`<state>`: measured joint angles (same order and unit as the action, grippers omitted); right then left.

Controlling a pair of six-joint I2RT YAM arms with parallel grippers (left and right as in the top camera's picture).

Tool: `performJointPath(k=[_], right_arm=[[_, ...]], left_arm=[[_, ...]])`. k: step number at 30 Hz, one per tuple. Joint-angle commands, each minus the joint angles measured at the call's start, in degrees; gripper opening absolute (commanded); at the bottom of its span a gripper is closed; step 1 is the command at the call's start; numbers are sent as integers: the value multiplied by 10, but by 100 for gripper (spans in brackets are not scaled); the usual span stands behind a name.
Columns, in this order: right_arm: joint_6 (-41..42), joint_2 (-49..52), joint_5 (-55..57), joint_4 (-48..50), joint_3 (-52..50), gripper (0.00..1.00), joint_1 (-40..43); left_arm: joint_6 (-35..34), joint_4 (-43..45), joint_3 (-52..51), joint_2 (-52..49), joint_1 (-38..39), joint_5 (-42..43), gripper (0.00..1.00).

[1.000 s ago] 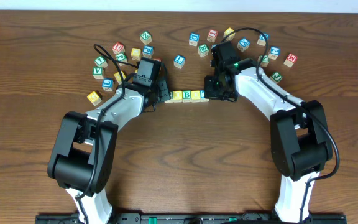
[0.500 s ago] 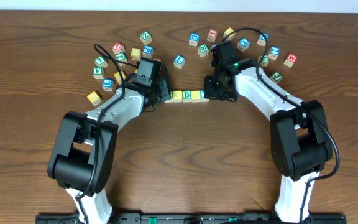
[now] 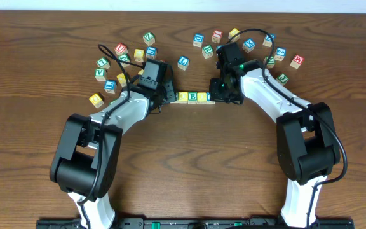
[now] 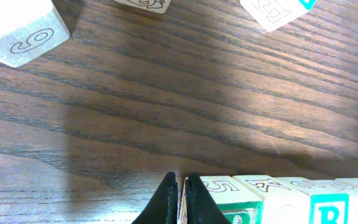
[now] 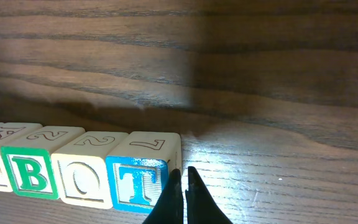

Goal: Spell out ROBOT
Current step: 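Push the blue T leftward against the row with the right gripper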

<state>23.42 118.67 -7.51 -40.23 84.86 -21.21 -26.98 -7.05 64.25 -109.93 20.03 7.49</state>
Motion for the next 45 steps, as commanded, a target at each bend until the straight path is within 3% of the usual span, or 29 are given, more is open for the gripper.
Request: performJointPath(k=[1, 45], right_arm=[[-3, 6, -15, 2, -3, 1, 2], [-1, 6, 33, 6, -3, 1, 11]], left_arm=[[2, 3, -4, -2, 9, 9, 7], [2, -10, -4, -2, 9, -11, 8]])
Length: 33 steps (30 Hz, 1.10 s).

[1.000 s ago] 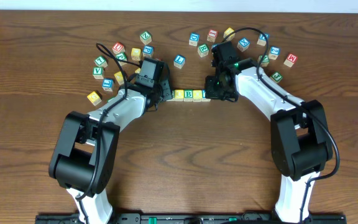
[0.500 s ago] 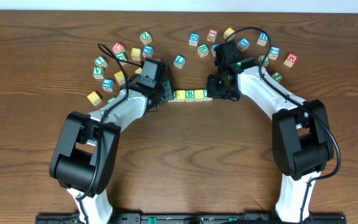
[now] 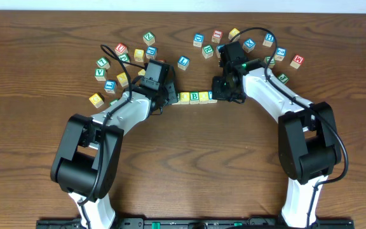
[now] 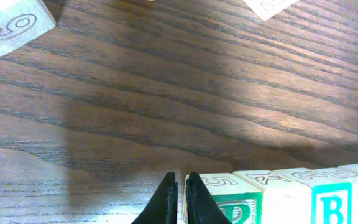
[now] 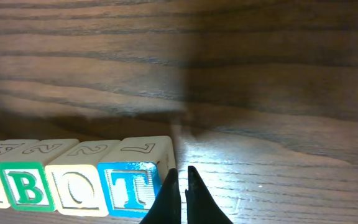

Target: Spell out ROBOT

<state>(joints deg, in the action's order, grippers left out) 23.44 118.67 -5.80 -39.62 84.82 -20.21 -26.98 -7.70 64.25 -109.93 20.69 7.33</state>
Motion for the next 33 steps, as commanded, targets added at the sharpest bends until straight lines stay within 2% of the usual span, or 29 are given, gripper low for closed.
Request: performJointPath(k=[1, 11, 18, 23, 33], right_arm=[[-1, 6, 16, 0, -3, 1, 1], [-1, 6, 29, -5, -3, 1, 11], [-8, 3, 28, -49, 19, 1, 47], [-42, -20, 23, -67, 31, 1, 64], [-73, -119, 23, -80, 31, 3, 65]], left_arm=[[2, -3, -4, -2, 2, -9, 8], [1, -14, -3, 3, 1, -46, 8], [2, -55, 5, 40, -31, -50, 8], [5, -103, 5, 83, -68, -50, 8], [73, -181, 5, 224, -133, -50, 9]])
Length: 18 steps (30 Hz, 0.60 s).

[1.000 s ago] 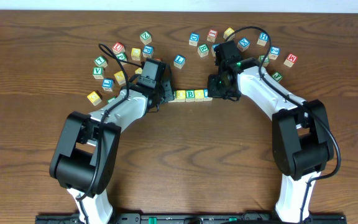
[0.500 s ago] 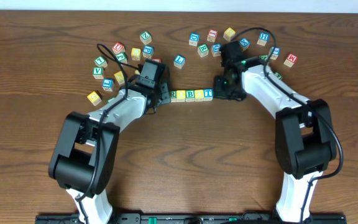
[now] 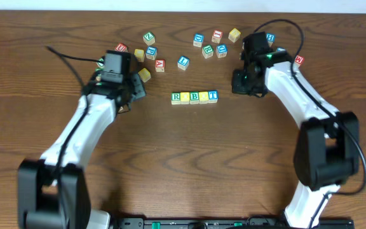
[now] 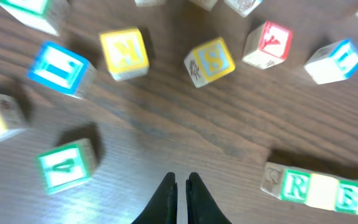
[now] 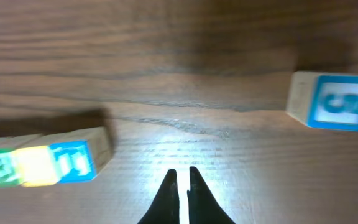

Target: Spell out ROBOT

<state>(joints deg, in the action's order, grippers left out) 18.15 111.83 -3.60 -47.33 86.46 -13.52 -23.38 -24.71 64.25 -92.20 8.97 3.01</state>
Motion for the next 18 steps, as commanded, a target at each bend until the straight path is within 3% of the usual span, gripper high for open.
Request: performJointPath(k=[1, 7, 9, 10, 11, 12, 13, 16, 18], right_arm=[[-25, -61, 1, -5, 15, 5, 0], [-26, -140, 11, -24, 15, 15, 25], [-29, -162, 11, -33, 15, 20, 33], [-34, -173, 11, -37, 15, 25, 36], [-41, -184, 11, -43, 15, 31, 39], [-48, -195, 11, -48, 15, 36, 41], [-56, -208, 12, -53, 15, 40, 42], [-63, -239, 21, -63, 15, 54, 45], [-63, -260, 22, -65, 15, 69, 44]], left_arm=[[45, -17, 5, 62, -22, -7, 15], [58, -64, 5, 174, -89, -7, 34], [58, -80, 5, 199, -108, -7, 36], [58, -86, 5, 210, -118, -7, 60], [57, -92, 5, 218, -126, -7, 62], [58, -99, 5, 223, -131, -7, 73], [58, -108, 5, 227, -134, -7, 100], [58, -142, 5, 225, -138, -7, 99], [41, -151, 5, 223, -138, -7, 99]])
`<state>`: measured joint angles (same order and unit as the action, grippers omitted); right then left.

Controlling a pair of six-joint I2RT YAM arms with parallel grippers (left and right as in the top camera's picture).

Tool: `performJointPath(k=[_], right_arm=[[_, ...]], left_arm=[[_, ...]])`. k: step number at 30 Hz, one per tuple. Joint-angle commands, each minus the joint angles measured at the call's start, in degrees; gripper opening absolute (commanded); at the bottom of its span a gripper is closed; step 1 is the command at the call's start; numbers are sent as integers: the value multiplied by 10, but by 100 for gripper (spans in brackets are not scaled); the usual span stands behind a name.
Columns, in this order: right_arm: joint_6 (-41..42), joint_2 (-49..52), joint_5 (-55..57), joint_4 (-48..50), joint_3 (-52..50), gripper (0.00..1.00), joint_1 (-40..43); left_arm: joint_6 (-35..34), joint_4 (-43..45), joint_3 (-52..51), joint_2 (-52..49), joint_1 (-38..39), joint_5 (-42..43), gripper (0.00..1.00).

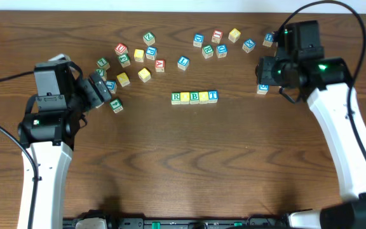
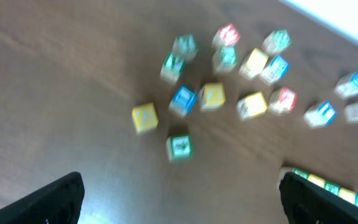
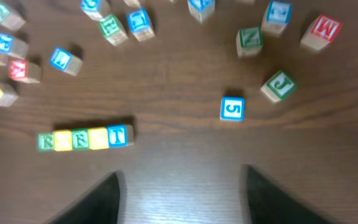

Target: Spell out ROBOT

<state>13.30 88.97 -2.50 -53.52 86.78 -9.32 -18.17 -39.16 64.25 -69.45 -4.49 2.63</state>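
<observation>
A straight row of letter blocks (image 1: pixel 195 97) lies mid-table, its faces green, yellow, green, yellow, blue, ending in a T. It also shows in the right wrist view as the row (image 3: pixel 84 138), and its left end (image 2: pixel 328 185) shows in the left wrist view. My left gripper (image 2: pixel 181 204) is open wide and empty, raised well left of the row. My right gripper (image 3: pixel 182 199) is open wide and empty, raised to the right of the row. Neither touches any block.
Loose letter blocks are scattered behind the row: a left cluster (image 1: pixel 122 63), a middle-right cluster (image 1: pixel 211 39), and more near the right arm. A blue "5" block (image 3: pixel 232 107) and a green "J" block (image 3: pixel 277 86) lie right of the row.
Both arms have drawn farther back from the row and higher over the table. Both grippers, shut before, are now open wide. The row has not moved.
First, both shut grippers stood against the ends of the row, the left at the R end and the right at the T. They were still there a moment later. Then both were clear of it, still shut. Now they are open and farther off.
</observation>
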Motion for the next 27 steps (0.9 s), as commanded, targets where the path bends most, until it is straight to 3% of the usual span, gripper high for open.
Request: performJointPath(k=[1, 4, 27], right_arm=[[-14, -41, 10, -3, 11, 76, 2], [-14, -67, 9, -3, 11, 99, 2], [-13, -110, 4, -33, 11, 99, 2]], left_arm=[[-12, -7, 5, -6, -3, -3, 99], [-12, -9, 5, -7, -3, -3, 99], [-12, -9, 5, -8, -3, -3, 99]])
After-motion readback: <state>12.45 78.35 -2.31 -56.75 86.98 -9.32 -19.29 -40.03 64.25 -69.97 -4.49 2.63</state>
